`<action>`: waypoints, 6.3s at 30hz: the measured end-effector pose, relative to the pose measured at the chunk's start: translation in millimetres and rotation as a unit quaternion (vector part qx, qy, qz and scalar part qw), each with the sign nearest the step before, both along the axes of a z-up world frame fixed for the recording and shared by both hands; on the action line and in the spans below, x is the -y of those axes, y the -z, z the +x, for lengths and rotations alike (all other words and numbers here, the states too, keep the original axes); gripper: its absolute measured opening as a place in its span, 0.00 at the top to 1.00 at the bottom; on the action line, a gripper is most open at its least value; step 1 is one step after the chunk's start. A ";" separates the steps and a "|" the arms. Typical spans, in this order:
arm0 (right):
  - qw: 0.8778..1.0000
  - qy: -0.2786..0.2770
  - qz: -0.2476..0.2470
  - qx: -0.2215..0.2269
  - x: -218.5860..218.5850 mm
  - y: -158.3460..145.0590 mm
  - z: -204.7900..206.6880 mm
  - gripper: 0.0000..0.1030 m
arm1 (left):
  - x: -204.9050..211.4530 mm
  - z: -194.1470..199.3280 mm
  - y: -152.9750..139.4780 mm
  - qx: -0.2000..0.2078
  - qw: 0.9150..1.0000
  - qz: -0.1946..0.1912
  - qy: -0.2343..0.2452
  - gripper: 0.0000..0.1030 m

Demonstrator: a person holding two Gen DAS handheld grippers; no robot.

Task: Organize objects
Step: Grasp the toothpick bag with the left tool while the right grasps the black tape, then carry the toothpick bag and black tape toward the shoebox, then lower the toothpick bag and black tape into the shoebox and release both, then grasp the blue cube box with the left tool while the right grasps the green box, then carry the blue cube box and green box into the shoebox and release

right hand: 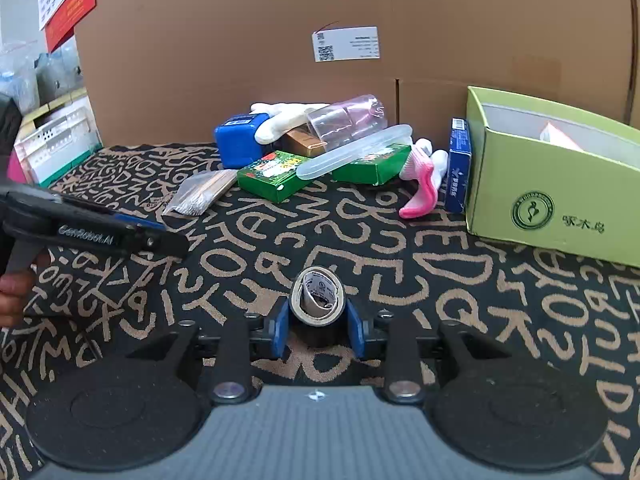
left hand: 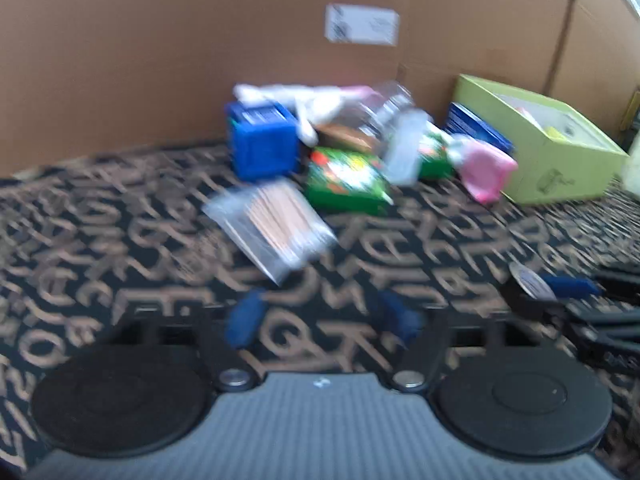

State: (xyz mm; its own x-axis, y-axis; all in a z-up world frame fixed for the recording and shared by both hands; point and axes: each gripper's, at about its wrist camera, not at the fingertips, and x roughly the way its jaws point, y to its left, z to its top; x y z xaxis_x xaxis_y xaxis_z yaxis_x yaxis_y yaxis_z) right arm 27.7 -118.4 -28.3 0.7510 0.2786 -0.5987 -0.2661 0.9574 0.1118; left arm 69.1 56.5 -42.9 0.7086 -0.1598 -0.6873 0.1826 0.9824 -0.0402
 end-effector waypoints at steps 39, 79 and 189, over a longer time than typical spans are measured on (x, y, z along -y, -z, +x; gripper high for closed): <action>1.000 -0.005 -0.019 0.025 -6.5 3.8 1.4 0.67 | 40.2 11.8 6.9 -0.016 0.995 0.052 0.080 0.74; 0.968 0.217 -0.065 0.106 189.5 -50.6 106.8 0.68 | 286.4 168.6 -37.3 0.020 0.989 0.005 0.148 0.72; 0.998 -0.048 -0.021 0.027 -39.5 15.2 -4.6 0.33 | 14.5 -1.4 7.4 0.022 0.999 0.046 -0.015 0.47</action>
